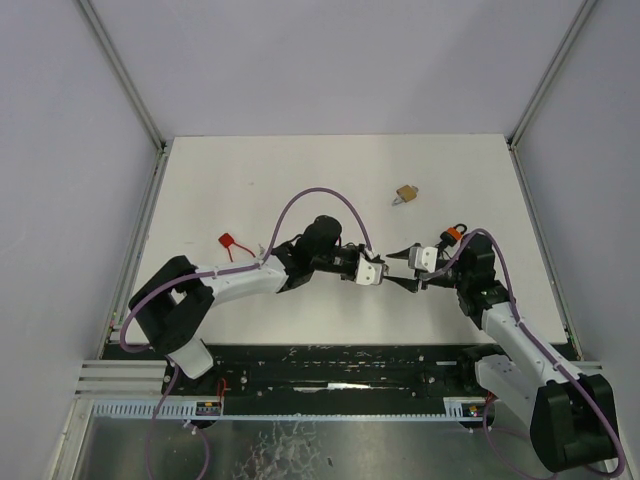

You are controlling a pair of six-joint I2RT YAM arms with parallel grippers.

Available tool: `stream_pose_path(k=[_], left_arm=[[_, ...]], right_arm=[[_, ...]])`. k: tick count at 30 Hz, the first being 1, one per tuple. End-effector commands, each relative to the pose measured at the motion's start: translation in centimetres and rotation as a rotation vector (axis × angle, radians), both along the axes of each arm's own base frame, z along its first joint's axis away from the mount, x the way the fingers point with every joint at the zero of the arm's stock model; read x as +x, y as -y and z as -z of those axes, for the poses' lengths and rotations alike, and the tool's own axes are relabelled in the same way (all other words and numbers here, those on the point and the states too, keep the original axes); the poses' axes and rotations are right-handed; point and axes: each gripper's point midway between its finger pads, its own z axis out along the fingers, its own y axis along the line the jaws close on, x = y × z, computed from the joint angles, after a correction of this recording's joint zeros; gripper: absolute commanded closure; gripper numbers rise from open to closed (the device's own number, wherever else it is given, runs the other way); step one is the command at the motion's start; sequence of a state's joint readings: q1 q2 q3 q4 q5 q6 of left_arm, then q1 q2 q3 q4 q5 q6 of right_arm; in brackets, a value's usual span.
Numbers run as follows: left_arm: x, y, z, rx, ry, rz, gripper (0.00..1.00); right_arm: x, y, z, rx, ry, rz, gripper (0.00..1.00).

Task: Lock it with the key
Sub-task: Lock the lock.

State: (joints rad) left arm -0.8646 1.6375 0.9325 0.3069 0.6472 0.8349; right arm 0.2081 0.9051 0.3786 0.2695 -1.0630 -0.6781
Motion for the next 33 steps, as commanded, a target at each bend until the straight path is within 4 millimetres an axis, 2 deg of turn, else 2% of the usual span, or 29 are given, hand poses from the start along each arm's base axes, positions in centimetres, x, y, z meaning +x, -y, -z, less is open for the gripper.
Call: stream_pose_path(k=[1,5,12,15,20,25,33], left_arm=[[-0.3,0.8,-2.8,-0.077,0.071,0.046,1.0],[-0.5,0.9,-2.7,-0.074,0.071,0.055,1.0],[-0.3,1.1,-2.3,-0.05,0.049,0.055,1.0],[-0.2,1.2,-2.2,-0.044,0.041,0.053,1.0],[-0.3,1.2,-2.1,-0.041,0.035,0.057,1.0],[-0.3,1.3,-2.0,-0.036,0.029,0.059,1.0],[-0.2,1.4,-1.8,-0.025,0.02,0.055,1.0]], right_arm=[[-0.2,-0.2,-0.4,-0.001,0.087,-0.047,0.47],[-0.3,-0.3,-0.3,-0.024,0.137,-0.055,0.52],[-0.4,0.0,-1.3,-0.04,0.247,-0.05,0.54],[-0.8,-0.1,-1.0,-0.06,0.271,-0.077,0.59],[-1.1,-0.3,0.0,-0.114,0.308,-0.109,0.6],[-1.0,-0.4,-0.1,-0.118,0.323,-0.107,0.61],[-0.9,-0.4,-0.2,-0.129,0.334,-0.104,0.71]])
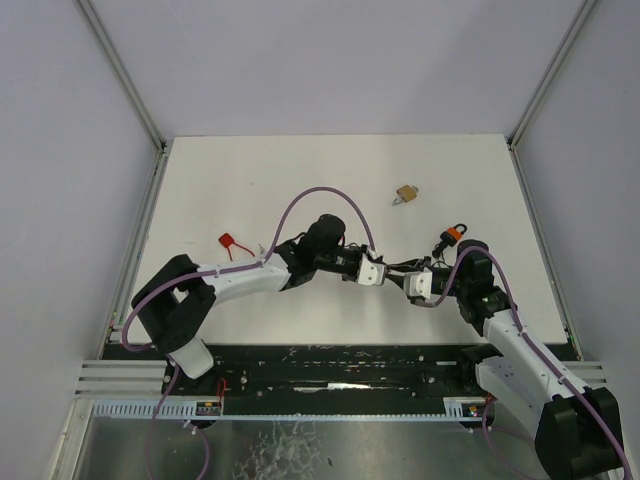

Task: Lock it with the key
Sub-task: Lock the lock.

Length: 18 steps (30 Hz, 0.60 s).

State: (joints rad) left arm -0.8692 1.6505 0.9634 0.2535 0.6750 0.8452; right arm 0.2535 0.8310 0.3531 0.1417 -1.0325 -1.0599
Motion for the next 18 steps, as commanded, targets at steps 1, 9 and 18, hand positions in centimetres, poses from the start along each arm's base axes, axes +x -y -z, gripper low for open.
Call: stream_pose_path(k=[1,9,18], left_arm=[[0.37,1.04,-2.0,-0.046,0.041,0.021,1.0],[0.63,1.01,-2.11,-0.045,0.041,0.005,1.0],[1.06,0.98,-2.16,-0.044,0.045,-0.027,1.0]], right_arm=[[0.1,-0.25,-0.96,-0.006,0.048,-0.014,0.73],[0.35,-0.15,-1.17,0.002,0.027,0.009,0.8],[0.39,-0.1,-1.52,0.008,0.02,0.019,0.79]])
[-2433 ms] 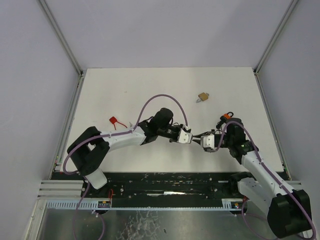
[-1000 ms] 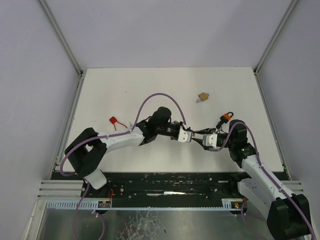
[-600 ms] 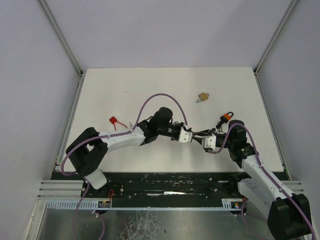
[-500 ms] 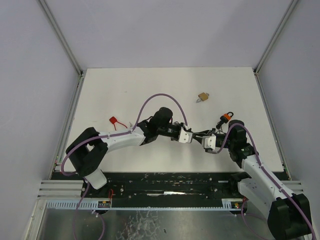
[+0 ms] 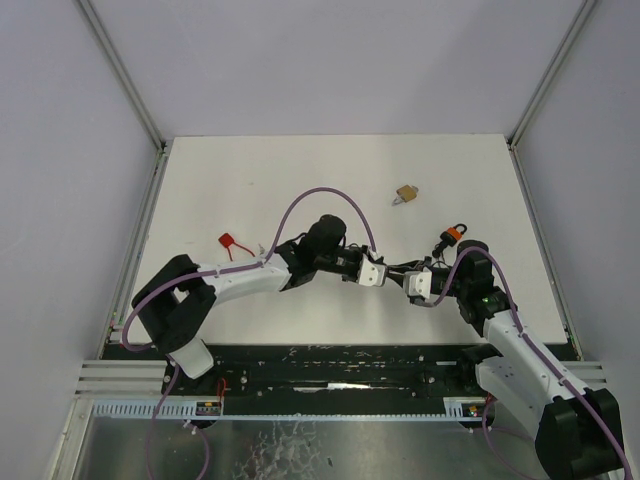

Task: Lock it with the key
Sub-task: Lock the lock.

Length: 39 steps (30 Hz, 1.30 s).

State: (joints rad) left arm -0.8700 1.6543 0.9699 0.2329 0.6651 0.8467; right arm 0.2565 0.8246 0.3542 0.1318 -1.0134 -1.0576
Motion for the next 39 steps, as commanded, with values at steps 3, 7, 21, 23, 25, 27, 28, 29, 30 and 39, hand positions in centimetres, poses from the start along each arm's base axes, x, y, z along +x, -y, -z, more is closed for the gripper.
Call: stream_pose_path(k=[3,7,21,23,25,27,28,29,30,39], left_arm=[[1.0,1.1,-2.5,-0.059,0.055,-0.023,1.0],[1.1,1.1,-2.5,-0.056,0.053,-0.028,1.0],[-0.4,1.3,-1.5,-0.016,0.011,0.07,1.0],[-0.7,1.3,-1.4,-0.013,0.012,0.086,1.0],[-0.8,1.3,-1.3,-0.013,0.022,0.098,1.0],[-1.0,1.2,-1.2,-0.013,0.036,0.106,1.0],[-1.0,1.1,-1.1,-0.013,0.042,0.103,1.0],[-1.0,1.1,-1.2,-0.018,0.051,0.101,1.0],[-0.9,1.0,-1.4,-0.025,0.063,0.098,1.0],[-0.7,0.4,-3.1,-0.118,0.161,0.051,1.0]], right_arm=[[0.3,-0.2,-1.6,0.015,0.02,0.008,0.75],[0.3,-0.1,-2.0,0.011,0.027,0.009,0.65],[-1.3,0.6,-1.2,-0.063,0.118,-0.11,0.48],[-0.9,0.5,-1.3,-0.049,0.083,-0.094,0.49],[-0.8,0.4,-1.4,-0.028,0.038,-0.079,0.48],[-0.5,0.3,-1.8,0.009,-0.012,-0.048,0.46],[-0.1,0.4,-1.8,0.017,-0.024,-0.021,0.45],[0.4,0.6,-2.0,0.029,-0.043,0.011,0.44],[0.8,0.7,-2.2,0.05,-0.084,0.05,0.43],[1.4,0.4,-0.8,0.096,-0.29,0.092,0.47]])
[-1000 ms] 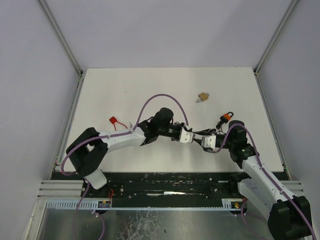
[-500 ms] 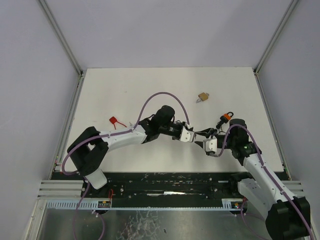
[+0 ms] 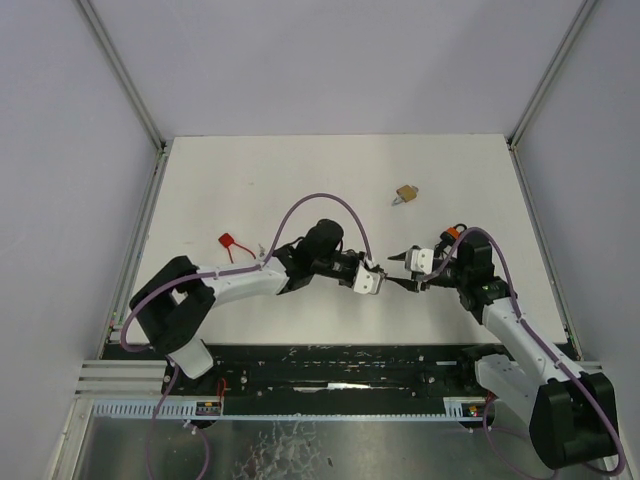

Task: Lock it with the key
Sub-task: Lock the lock.

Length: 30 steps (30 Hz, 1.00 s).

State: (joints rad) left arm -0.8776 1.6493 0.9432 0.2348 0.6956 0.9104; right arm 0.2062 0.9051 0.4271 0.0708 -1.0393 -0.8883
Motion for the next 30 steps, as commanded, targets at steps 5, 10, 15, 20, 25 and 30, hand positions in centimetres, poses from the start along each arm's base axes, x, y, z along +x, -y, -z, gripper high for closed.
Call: stream_pose_path(k=[5,10,15,20,25,30], left_arm=[[0.5,0.3,-4.3,-0.158,0.147,-0.026,1.0],[0.6,0.1,-4.6,-0.171,0.162,-0.04,1.0],[0.6,0.1,-4.6,-0.174,0.167,-0.039,1.0],[0.5,0.1,-4.7,-0.185,0.185,-0.039,1.0],[0.5,-0.1,-5.1,-0.206,0.21,-0.048,1.0],[0.7,-0.1,-5.2,-0.215,0.233,-0.065,1.0]], right_arm=[[1.0,0.0,-1.2,0.123,-0.16,0.077,0.46],[0.2,-0.4,-0.3,0.136,-0.242,0.03,0.46],[-0.3,-0.6,-0.1,0.143,-0.259,-0.001,0.46],[-0.8,-1.0,0.2,0.164,-0.321,-0.028,0.46],[-0.2,-1.0,0.5,0.169,-0.348,0.002,0.47],[0.2,-1.0,0.4,0.184,-0.366,0.023,0.55]])
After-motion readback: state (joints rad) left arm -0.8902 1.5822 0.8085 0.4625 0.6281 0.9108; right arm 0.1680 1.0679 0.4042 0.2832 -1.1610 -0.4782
